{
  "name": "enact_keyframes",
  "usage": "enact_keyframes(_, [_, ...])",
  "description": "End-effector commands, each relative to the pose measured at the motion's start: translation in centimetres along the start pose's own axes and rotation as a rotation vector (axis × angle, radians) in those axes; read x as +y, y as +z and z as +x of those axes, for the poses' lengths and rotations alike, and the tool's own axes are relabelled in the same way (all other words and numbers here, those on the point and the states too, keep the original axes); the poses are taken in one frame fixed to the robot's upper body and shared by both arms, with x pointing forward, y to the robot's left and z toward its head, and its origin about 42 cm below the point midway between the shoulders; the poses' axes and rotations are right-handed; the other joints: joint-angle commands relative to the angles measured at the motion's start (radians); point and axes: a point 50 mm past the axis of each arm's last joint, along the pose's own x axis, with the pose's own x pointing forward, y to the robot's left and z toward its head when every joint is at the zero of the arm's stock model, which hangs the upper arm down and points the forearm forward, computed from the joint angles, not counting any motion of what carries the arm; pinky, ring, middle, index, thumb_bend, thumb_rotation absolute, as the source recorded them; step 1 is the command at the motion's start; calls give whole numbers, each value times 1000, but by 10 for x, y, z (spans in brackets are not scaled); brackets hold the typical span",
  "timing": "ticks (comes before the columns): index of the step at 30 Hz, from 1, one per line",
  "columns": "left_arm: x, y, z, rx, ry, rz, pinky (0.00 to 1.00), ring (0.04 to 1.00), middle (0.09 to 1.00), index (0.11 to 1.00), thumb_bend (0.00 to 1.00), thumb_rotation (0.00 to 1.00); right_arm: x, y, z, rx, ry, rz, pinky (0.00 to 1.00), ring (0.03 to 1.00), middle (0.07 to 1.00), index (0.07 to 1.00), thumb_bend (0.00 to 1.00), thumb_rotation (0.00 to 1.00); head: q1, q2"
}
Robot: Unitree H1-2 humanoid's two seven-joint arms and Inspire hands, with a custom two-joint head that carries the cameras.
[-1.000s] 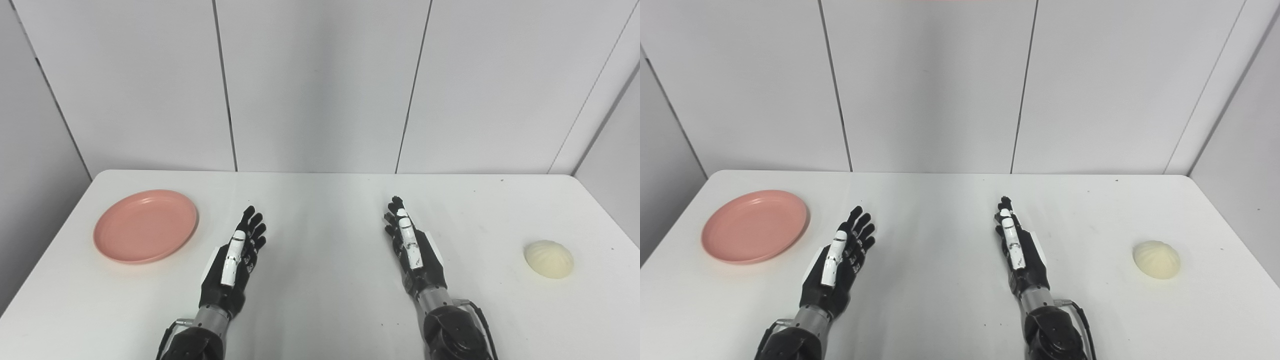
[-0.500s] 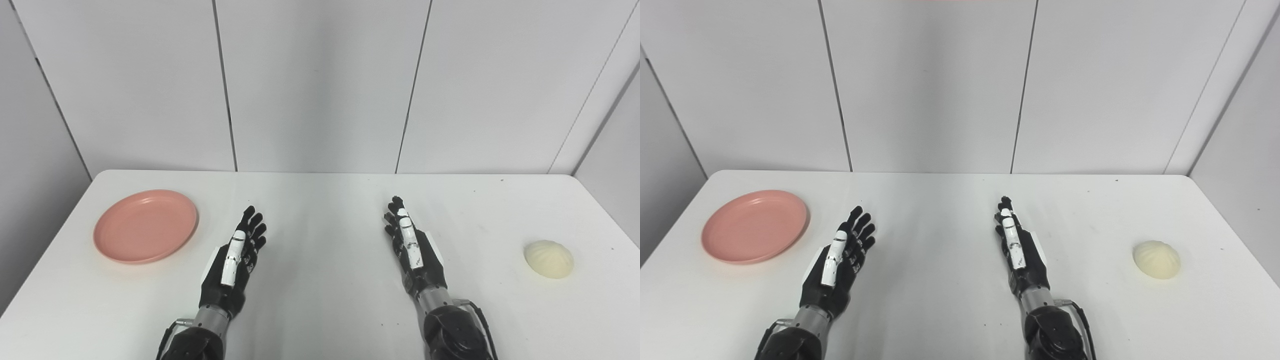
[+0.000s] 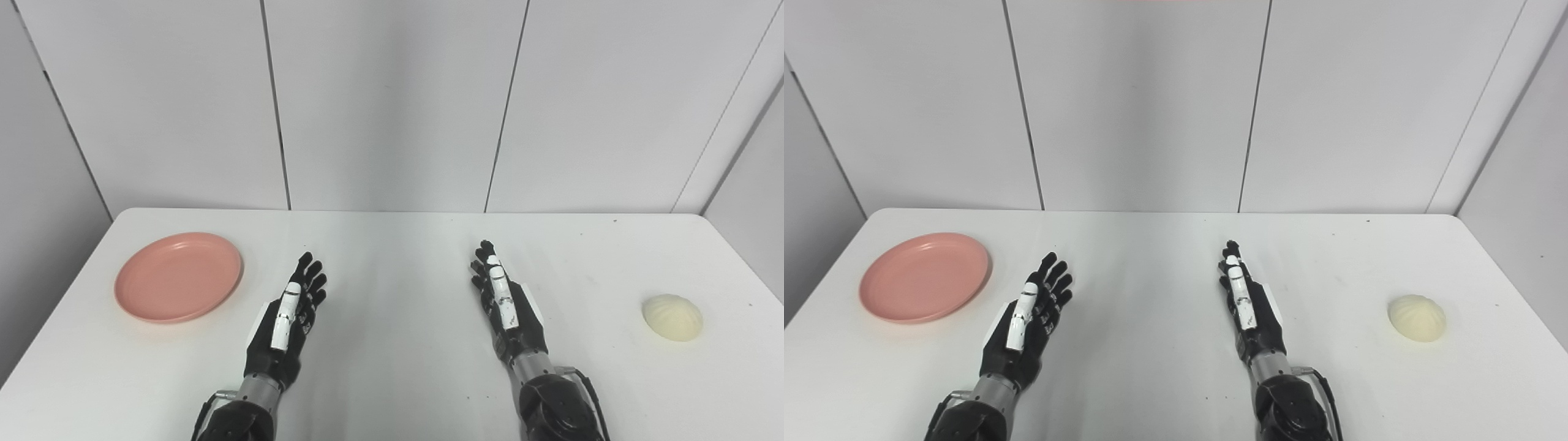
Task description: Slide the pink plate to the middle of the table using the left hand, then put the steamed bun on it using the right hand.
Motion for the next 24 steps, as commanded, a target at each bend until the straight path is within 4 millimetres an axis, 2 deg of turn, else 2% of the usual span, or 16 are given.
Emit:
enact_keyframes(1, [13, -48, -30, 186, 50, -30, 1000, 989, 996, 1000, 406, 1000, -2, -33, -18, 97, -2, 19, 1000, 1000, 1000, 1000, 176, 1000, 1, 1])
enact_keyframes(24, [13, -47, -31, 187, 51, -27, 1000, 986, 993, 1000, 409, 1000, -2, -33, -19, 98, -3, 18, 1000, 1000, 1000, 1000, 185, 1000, 4, 0])
